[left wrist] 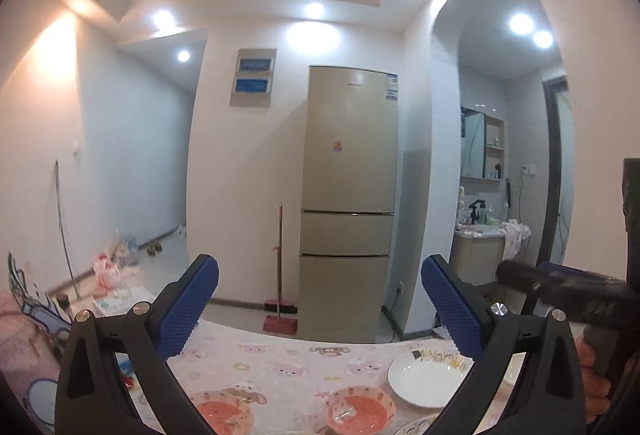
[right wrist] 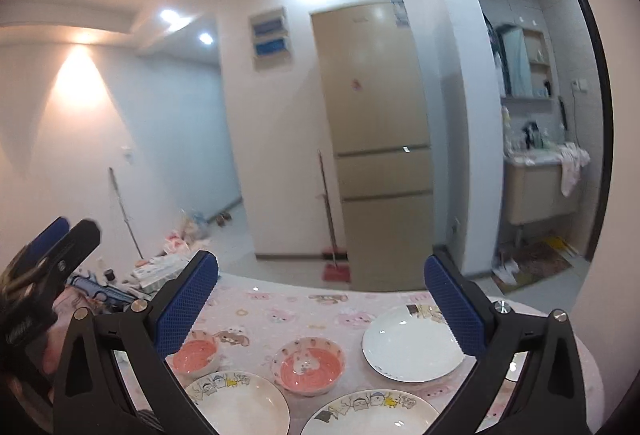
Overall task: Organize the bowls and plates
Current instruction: 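Move both tools down toward the pink bowl with red sauce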
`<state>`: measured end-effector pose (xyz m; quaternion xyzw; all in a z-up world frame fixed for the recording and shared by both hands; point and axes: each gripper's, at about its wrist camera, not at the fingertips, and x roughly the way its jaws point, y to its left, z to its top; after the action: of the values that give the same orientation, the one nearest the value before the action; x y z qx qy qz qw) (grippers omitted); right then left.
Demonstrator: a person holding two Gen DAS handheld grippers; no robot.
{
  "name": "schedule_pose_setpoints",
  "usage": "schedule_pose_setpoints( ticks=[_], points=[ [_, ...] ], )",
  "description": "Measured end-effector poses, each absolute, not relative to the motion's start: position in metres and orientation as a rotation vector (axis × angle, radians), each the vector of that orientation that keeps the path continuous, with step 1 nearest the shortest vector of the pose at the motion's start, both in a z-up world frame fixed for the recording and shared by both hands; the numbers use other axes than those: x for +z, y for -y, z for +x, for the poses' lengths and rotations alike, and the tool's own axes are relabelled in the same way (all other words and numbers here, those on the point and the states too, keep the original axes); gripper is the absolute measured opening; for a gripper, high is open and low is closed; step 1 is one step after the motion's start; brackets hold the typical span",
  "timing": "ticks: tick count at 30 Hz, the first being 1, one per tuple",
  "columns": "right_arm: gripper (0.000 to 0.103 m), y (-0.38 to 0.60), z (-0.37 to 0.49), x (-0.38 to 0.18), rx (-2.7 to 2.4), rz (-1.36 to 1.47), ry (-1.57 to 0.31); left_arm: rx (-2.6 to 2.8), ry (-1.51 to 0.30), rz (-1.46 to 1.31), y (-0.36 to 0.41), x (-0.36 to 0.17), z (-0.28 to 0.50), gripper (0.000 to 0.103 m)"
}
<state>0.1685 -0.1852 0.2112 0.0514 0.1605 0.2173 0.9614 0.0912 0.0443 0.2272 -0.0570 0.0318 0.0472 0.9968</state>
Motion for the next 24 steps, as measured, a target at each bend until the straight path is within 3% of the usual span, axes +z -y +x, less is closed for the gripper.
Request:
schedule_pose_setpoints(
  ticks=[4,14,18,20,24],
  points=[
    [0.103,0.188,0.204,0.219,0.431,0.196,-0.364,0.086,-0.220,-0.177,-0.065,0.229,0.143,0.103],
    [0.103,0.188,0.299,0.125,0.396,0.264,-0.688,0.127,-0.417,-0.147,-0.069,0.165,0.205,0.102],
    [0.102,0.175,0.322,0.091,0.394,0.238,-0.810,0.126,-0.579,-0.145,-0.075,0.122,0.247,0.100],
    [0.101,0.166,0.334,0.072,0.417,0.226,-0.875,0.110,-0.664,-0.175,-0.080,0.094,0.272,0.100],
    [0.084,0.147,0.352,0.035,0.433,0.189,-1.028,0.048,-0.837,-0.223,-0.082,0.040,0.307,0.098]
  ],
)
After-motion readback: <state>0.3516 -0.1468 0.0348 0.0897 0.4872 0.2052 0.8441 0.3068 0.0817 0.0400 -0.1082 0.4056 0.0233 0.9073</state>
